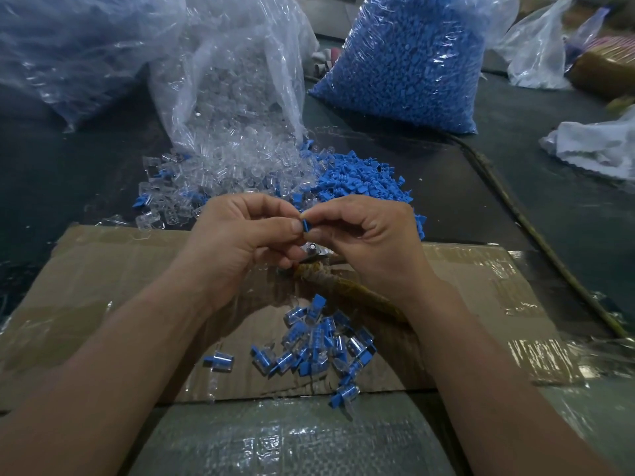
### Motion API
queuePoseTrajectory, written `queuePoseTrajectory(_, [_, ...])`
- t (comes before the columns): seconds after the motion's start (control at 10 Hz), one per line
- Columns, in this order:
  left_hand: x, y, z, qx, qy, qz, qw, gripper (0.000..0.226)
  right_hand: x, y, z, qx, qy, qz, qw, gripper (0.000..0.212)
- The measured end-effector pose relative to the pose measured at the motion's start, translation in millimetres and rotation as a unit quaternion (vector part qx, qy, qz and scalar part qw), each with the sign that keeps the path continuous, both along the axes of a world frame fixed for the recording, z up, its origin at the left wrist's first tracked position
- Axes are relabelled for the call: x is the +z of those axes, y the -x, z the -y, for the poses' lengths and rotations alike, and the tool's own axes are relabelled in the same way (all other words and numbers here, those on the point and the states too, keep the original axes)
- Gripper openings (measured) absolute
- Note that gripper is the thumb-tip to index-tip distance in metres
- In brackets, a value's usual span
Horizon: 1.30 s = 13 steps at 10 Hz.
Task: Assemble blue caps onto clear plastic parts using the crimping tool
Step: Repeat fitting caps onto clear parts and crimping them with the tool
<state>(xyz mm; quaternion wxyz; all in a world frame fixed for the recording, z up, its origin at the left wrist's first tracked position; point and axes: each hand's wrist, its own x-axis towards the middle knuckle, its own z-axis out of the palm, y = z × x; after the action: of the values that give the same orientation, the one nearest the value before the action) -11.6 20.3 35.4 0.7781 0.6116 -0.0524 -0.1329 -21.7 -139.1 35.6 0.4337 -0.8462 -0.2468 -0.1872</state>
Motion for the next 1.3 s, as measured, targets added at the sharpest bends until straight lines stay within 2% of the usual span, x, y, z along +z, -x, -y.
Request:
queuePoseTrajectory(0.1, [-1, -2, -3, 0.022, 0.007, 0.009, 1.000, 0.015, 5, 0, 6, -0.034, -0.029, -0.101, 0.994, 0.031])
queuePoseTrajectory(0.2, [-2, -6, -7, 0.056, 0.021, 0.007, 0.998, 0.017, 11, -5, 22, -0.076, 0.062, -0.215, 0.972, 0.040])
queuePoseTrajectory(0.3, [-2, -8, -8, 0.068, 0.024, 0.007, 0.997, 0.017, 17, -6, 37, -0.066, 0.187, -0.292, 0.936, 0.044])
queuePoseTrajectory(0.4, [-2, -8, -8, 0.071, 0.025, 0.011, 0.997, 0.017, 19, -3, 39, -0.019, 0.279, -0.340, 0.898, 0.060])
queuePoseTrajectory(0.5, [-1, -7, -8, 0.072, 0.025, 0.016, 0.997, 0.017, 16, -2, 34, -0.014, 0.320, -0.349, 0.881, 0.076])
queuePoseTrajectory(0.6, [-1, -7, -8, 0.071, 0.025, 0.018, 0.997, 0.017, 15, -2, 29, -0.034, 0.337, -0.334, 0.880, 0.078])
queuePoseTrajectory(0.7, [-2, -7, -7, 0.069, 0.024, 0.019, 0.997, 0.017, 15, -1, 23, -0.059, 0.363, -0.303, 0.879, 0.070])
queuePoseTrajectory(1.0, [-6, -10, -8, 0.072, 0.025, 0.025, 0.997, 0.016, 9, -2, 7, -0.111, 0.420, -0.200, 0.878, 0.019])
queuePoseTrajectory(1.1, [-6, -10, -8, 0.076, 0.023, 0.031, 0.996, 0.016, 5, -4, 6, -0.136, 0.407, -0.184, 0.884, 0.010])
queuePoseTrajectory(1.3, [-6, -11, -9, 0.091, 0.024, 0.049, 0.994, 0.016, 2, -5, 15, -0.150, 0.359, -0.208, 0.898, 0.012])
